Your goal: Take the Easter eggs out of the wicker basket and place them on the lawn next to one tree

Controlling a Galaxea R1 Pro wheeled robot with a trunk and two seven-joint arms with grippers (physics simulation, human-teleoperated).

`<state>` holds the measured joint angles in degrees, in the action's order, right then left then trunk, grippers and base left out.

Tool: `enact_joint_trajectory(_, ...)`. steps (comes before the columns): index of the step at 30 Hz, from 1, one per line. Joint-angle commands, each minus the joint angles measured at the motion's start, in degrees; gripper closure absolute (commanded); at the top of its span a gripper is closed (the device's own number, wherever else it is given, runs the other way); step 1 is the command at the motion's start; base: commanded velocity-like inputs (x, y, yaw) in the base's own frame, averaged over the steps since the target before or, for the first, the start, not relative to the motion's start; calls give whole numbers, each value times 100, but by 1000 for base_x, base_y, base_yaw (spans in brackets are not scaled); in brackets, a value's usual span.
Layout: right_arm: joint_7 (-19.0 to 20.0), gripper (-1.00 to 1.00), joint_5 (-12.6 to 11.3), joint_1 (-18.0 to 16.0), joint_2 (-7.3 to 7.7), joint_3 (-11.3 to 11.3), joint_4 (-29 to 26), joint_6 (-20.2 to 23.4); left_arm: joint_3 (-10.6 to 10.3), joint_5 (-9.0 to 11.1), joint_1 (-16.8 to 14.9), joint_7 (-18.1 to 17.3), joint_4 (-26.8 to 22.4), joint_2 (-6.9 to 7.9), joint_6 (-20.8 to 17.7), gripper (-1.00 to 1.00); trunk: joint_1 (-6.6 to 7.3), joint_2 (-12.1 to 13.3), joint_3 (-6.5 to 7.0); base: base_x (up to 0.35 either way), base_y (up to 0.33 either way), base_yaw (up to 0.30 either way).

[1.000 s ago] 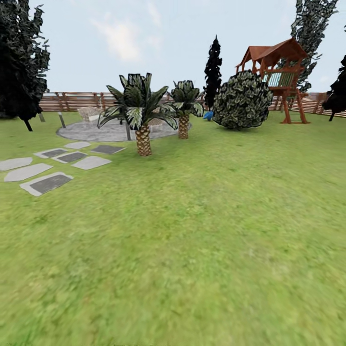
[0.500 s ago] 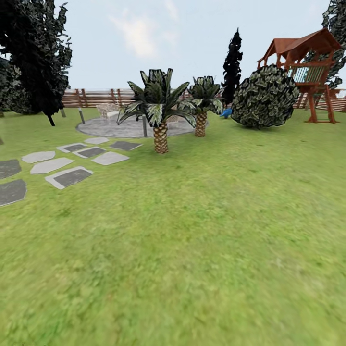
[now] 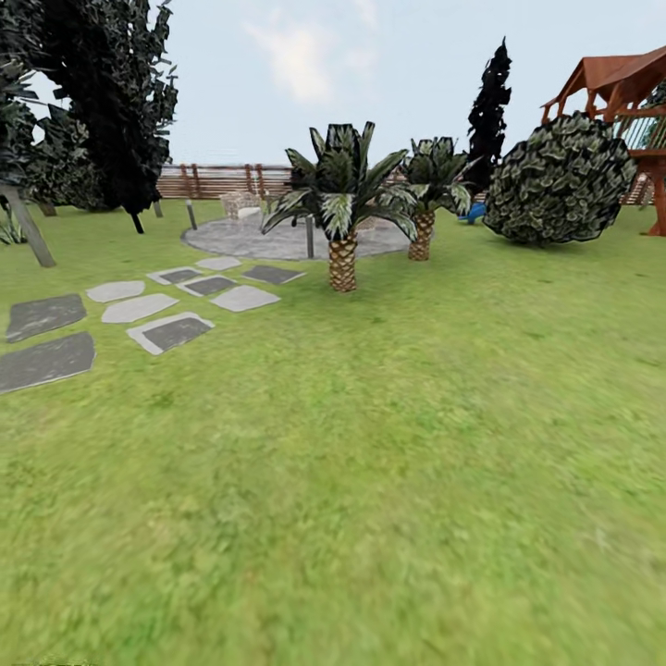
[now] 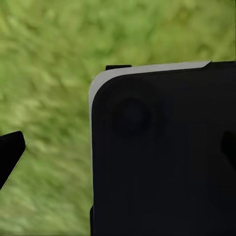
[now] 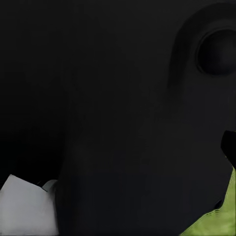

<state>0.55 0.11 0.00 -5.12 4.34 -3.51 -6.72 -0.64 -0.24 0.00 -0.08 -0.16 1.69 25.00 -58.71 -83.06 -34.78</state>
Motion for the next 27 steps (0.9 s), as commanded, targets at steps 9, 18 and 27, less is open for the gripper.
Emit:
enact_joint_trajectory(9, -3, -100, 32, 0, -16, 56, -21, -14, 0, -2, -1, -1, -1, -7, 13, -100, -2, -2, -63, 193, 255, 209)
enact_joint_trajectory(18, -2, -100, 40, 0, -19, 58, -30, -14, -2, -2, 0, -1, -1, -10, 13, -100, -2, -2, -118, 208, 255, 223)
enact_joint_trajectory(27, -2, -100, 32, 0, -15, 56, -53, -14, -4, -2, 0, -1, -1, -12, 13, -100, -2, -2, -143, 225, 255, 96)
